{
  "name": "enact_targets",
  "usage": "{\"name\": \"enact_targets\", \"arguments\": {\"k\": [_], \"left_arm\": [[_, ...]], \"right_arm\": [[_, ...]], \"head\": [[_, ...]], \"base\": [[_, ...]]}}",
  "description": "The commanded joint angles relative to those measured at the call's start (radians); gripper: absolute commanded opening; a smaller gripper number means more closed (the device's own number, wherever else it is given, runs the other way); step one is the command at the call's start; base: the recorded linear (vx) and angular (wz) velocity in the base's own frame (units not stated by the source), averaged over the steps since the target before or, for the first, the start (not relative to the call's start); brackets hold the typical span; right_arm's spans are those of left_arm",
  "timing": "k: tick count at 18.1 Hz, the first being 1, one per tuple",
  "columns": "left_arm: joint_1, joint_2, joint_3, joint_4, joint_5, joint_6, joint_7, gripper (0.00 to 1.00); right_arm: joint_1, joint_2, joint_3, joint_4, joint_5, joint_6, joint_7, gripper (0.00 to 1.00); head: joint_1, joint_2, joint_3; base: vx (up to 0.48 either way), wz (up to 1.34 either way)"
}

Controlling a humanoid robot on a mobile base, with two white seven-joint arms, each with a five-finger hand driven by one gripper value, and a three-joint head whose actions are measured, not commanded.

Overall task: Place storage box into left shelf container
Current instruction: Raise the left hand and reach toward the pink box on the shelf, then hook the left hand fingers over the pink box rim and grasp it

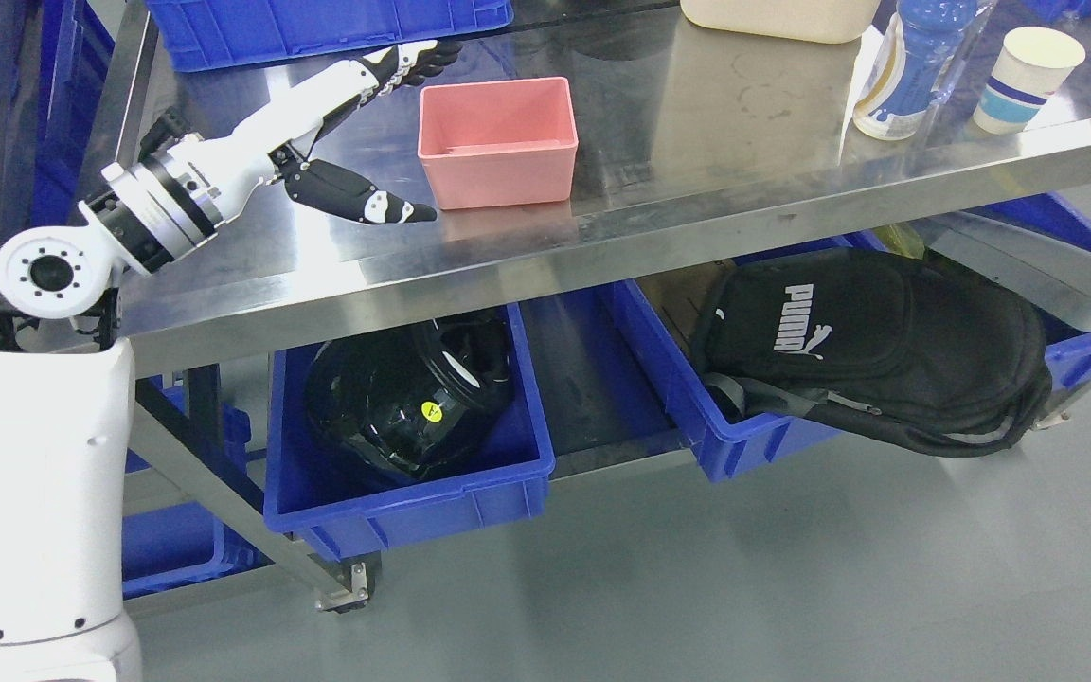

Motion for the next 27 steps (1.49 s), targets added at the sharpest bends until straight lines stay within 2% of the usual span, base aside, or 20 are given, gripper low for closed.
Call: {"name": "enact_targets", "arguments": {"k": [1, 3, 6, 9, 15, 21, 27], "left_arm": [[-0.151, -0.050, -0.200, 0.256, -0.157, 0.060, -0.081, 0.97], [-0.201, -0.091, -0.229, 0.321, -0.191, 0.109, -0.113, 0.97], [-0.267, -0.144, -0.235, 0.404, -0.222, 0.116, -0.118, 0.96], [-0.308, -0.153, -0.234, 0.461, -0.288, 0.116, -0.138, 0.95], [-0.316, -0.185, -0.281, 0.520, -0.297, 0.116, -0.153, 0.94], [-0.334, -0.223, -0.255, 0.608, -0.344, 0.127, -0.149, 0.66], [-0.324, -0.257, -0.104, 0.637, -0.346, 0.114, -0.138, 0.34]], "right_arm": [[0.026, -0.017, 0.000, -0.017, -0.003, 0.000, 0.175, 1.00], [0.026, -0.017, 0.000, -0.017, -0.003, 0.000, 0.175, 1.00], [0.026, -0.017, 0.000, -0.017, -0.003, 0.000, 0.175, 1.00], [0.026, -0.017, 0.000, -0.017, -0.003, 0.000, 0.175, 1.00], [0.026, -0.017, 0.000, -0.017, -0.003, 0.000, 0.175, 1.00], [0.026, -0.017, 0.000, -0.017, -0.003, 0.000, 0.175, 1.00], [0.026, -0.017, 0.000, -0.017, -0.003, 0.000, 0.175, 1.00]], "head": [[0.0000, 0.000, 0.000], [0.0000, 0.000, 0.000], [0.0000, 0.000, 0.000], [0.0000, 0.000, 0.000], [0.0000, 0.000, 0.000], [0.0000, 0.000, 0.000], [0.0000, 0.000, 0.000]], "base": [[0.000, 0.00], [0.000, 0.00], [0.000, 0.00], [0.000, 0.00], [0.000, 0.00], [0.000, 0.00], [0.000, 0.00]]}}
